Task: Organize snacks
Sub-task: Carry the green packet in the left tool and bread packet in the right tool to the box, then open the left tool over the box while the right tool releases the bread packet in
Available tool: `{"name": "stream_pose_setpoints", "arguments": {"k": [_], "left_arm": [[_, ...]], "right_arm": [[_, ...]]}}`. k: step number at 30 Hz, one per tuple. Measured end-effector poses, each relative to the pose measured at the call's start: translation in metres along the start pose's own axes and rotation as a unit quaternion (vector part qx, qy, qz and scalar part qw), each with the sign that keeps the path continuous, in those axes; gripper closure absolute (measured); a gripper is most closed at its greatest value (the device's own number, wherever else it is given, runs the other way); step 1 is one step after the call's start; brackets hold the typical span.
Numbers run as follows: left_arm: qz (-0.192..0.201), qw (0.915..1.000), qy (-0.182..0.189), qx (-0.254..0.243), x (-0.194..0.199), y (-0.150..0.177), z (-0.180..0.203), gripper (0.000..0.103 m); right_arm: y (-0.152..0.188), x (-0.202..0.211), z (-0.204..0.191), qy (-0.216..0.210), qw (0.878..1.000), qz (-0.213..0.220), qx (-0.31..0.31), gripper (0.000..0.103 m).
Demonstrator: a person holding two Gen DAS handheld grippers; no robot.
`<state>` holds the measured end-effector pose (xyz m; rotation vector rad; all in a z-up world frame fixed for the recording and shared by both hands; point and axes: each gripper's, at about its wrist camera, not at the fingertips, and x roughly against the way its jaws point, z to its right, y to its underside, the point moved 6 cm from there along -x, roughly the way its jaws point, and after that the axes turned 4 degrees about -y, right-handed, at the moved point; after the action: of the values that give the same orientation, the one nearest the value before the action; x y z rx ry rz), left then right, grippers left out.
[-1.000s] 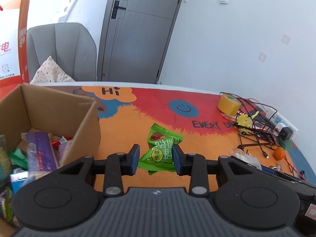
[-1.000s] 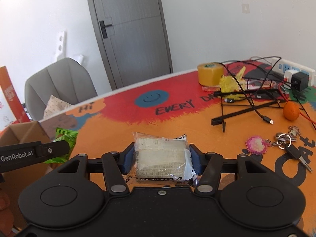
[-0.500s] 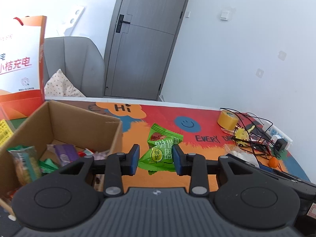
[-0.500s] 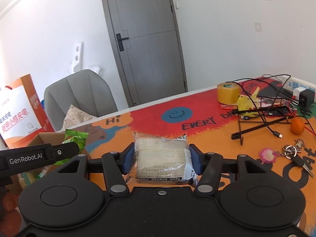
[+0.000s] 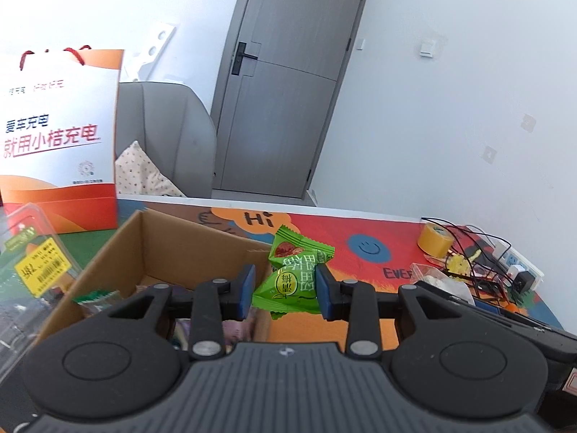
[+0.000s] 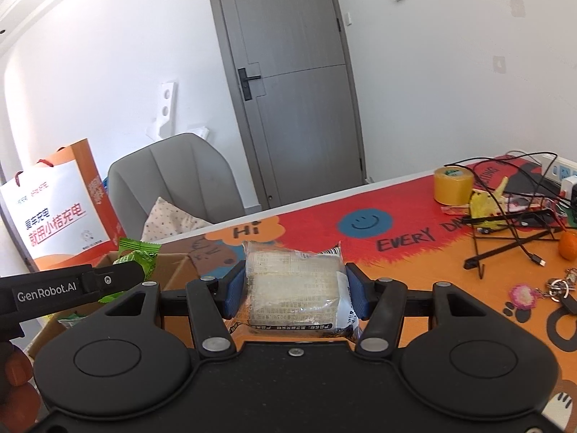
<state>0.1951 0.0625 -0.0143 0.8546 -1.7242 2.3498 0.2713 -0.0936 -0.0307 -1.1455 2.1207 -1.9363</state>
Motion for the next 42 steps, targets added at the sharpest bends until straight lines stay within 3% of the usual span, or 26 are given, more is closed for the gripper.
{"name": "stream_pose_setpoints", "arguments": {"k": [27, 30, 42], "left_arm": [[-0.027, 0.9972, -0.051, 0.049, -0.029, -0.017, -0.098, 0.068], [-0.023, 0.9963, -0.068, 0.046, -0.029, -0.019, -0.105, 0.064], [-0.019, 0.9967, -0.057, 0.054, -0.019, -0.024, -0.118, 0.051]], "right_arm": [[-0.01, -0.047, -0.083, -0.054, 0.998, -0.022, 0.037, 0.047], [-0.01, -0.053, -0.091, -0.056, 0.997, -0.025, 0.043, 0.047], [-0.01, -0.069, -0.114, -0.072, 0.996, -0.035, 0.049, 0.047]]}}
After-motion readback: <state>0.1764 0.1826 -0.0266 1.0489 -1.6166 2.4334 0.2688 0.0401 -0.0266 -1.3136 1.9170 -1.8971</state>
